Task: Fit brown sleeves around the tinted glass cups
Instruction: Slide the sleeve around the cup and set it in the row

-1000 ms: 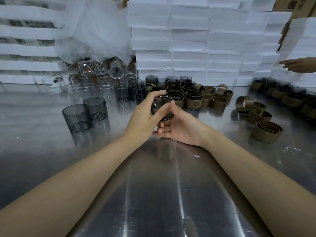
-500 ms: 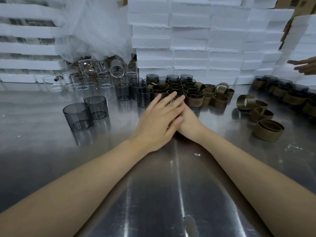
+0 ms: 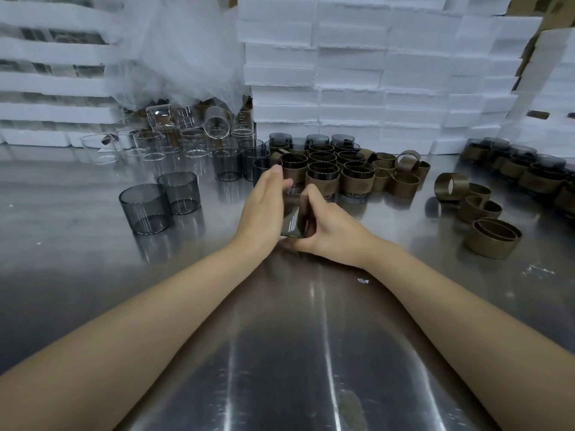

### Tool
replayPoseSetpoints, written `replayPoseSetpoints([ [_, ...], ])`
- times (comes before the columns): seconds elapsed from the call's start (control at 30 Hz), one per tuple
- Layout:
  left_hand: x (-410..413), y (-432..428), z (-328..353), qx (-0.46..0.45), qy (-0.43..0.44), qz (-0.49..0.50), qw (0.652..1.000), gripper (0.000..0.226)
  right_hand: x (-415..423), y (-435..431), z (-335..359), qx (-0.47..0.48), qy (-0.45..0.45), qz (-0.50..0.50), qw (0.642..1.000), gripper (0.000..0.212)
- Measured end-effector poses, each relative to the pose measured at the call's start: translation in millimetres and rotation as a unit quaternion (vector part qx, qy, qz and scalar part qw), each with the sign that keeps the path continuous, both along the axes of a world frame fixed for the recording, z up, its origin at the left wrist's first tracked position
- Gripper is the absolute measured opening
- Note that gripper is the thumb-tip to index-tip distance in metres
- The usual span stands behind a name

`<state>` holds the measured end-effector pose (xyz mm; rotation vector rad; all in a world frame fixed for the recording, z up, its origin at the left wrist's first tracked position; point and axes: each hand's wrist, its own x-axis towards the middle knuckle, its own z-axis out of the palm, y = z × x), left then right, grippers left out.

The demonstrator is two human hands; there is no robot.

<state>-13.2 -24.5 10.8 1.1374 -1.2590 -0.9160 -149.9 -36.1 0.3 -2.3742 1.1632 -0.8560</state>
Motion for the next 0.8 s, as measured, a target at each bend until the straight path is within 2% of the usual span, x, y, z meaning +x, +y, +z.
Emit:
replayPoseSetpoints([
  [0.13,9.1,-5.7,6.2,0.117,0.164,-0.068,0.977,0.06,3.6,2.0,1.6,0.077,-0.076,0.05,0.993,0.058],
  [0.23,9.5,-9.2,3.4,0.158,0.223,-0.125,0.954,0.07,1.4,2.3,2.0,0.101,-0.127,0.103,0.981,0.069],
  [0.33,3.0,-11.0,-0.6,0.143,0.227,-0.134,0.954,0.068,-0.6,-4.1,-1.6,0.137,-0.188,0.102,0.967,0.061],
  [0.43,-3.7,-8.9,-6.5,0.078,0.133,-0.177,0.972,0.061,-5.2,-10.4,-0.6,0.14,-0.282,0.036,0.949,0.062],
  [0.53,-7.7,-7.9,-13.9,0.041,-0.015,-0.192,0.98,0.073,-14.9,-15.0,0.5,0.101,-0.241,-0.005,0.965,0.086],
  [0.57,-8.3,-8.6,-16.1,0.036,-0.04,-0.183,0.982,0.076,-16.6,-15.8,0.3,0.09,-0.219,-0.012,0.971,0.096],
  [0.7,-6.9,-10.2,-18.3,0.033,0.017,-0.161,0.986,0.056,-6.7,-13.6,-1.1,-0.032,-0.114,-0.043,0.992,0.098],
  [0.8,-2.7,-12.1,-16.4,0.042,0.015,-0.134,0.99,0.061,3.0,-8.6,-2.5,-0.066,-0.046,0.004,0.997,0.103],
])
